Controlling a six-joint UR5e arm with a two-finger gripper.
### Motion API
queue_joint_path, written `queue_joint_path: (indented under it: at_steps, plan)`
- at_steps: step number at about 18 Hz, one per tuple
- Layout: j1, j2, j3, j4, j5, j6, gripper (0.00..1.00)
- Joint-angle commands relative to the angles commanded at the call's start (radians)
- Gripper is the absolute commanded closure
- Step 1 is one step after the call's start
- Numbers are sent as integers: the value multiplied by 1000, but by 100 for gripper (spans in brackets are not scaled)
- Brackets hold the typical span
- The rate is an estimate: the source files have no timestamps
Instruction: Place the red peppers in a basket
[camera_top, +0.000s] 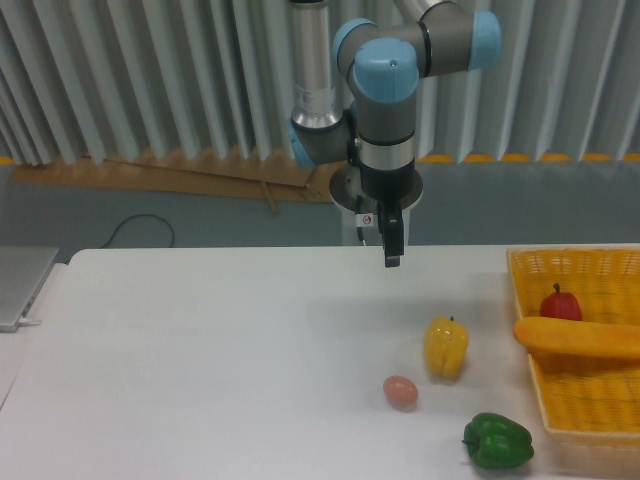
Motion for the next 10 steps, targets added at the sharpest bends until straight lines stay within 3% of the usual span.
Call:
queue_joint_path:
  at_steps: [10]
  plan:
    - [-8,5,0,-8,-3,-31,0]
